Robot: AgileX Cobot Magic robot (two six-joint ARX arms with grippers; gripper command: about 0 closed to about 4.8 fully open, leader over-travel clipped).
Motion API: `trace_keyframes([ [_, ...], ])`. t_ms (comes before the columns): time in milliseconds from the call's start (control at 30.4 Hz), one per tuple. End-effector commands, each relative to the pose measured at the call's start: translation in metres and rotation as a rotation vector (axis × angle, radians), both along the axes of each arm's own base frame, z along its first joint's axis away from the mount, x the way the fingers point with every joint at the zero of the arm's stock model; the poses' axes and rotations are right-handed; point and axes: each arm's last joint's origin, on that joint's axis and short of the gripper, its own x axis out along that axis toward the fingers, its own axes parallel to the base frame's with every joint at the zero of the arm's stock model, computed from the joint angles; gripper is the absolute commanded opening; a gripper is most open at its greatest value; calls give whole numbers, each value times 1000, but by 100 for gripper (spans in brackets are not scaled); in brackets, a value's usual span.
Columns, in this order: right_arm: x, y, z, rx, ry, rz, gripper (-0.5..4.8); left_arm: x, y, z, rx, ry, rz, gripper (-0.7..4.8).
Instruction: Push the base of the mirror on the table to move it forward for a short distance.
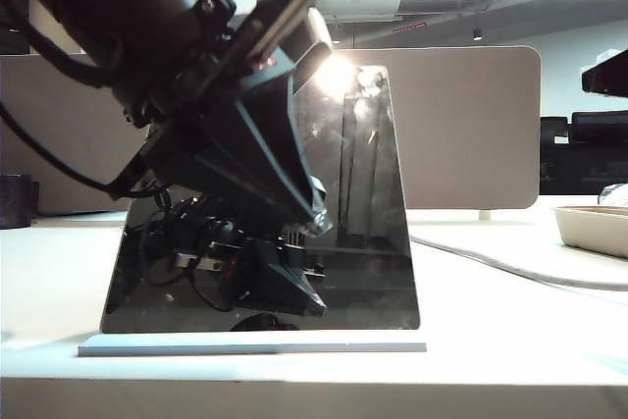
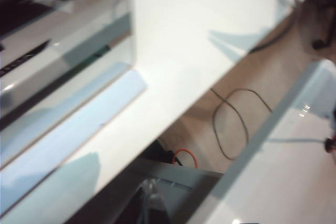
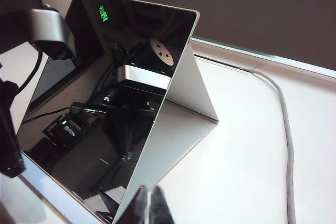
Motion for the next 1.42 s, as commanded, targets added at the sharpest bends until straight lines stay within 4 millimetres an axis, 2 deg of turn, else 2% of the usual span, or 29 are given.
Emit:
trace_keyframes([
  [33,0,0,2,9,-11,3,22,-6,-4,-3,82,-35,43,-1],
  [231,0,0,2,8,-11,3,22,-18,-17,-14,190,-78,125,-1],
  [461,0,0,2,9,-11,2,22,-22,-25,-24,265,-104,222,-1],
  [692,0,0,2,8,-11,2,22,-19,-28,-37,318,-104,324,-1],
  [922,0,0,2,9,-11,2,22,-14,-33,-48,344,-110,335,-1],
  [1186,0,0,2,9,-11,3,22,-10,-36,-46,328,-163,376,-1],
  [1416,0,0,2,9,-11,2,22,-6,-40,-52,317,-167,396,-1],
])
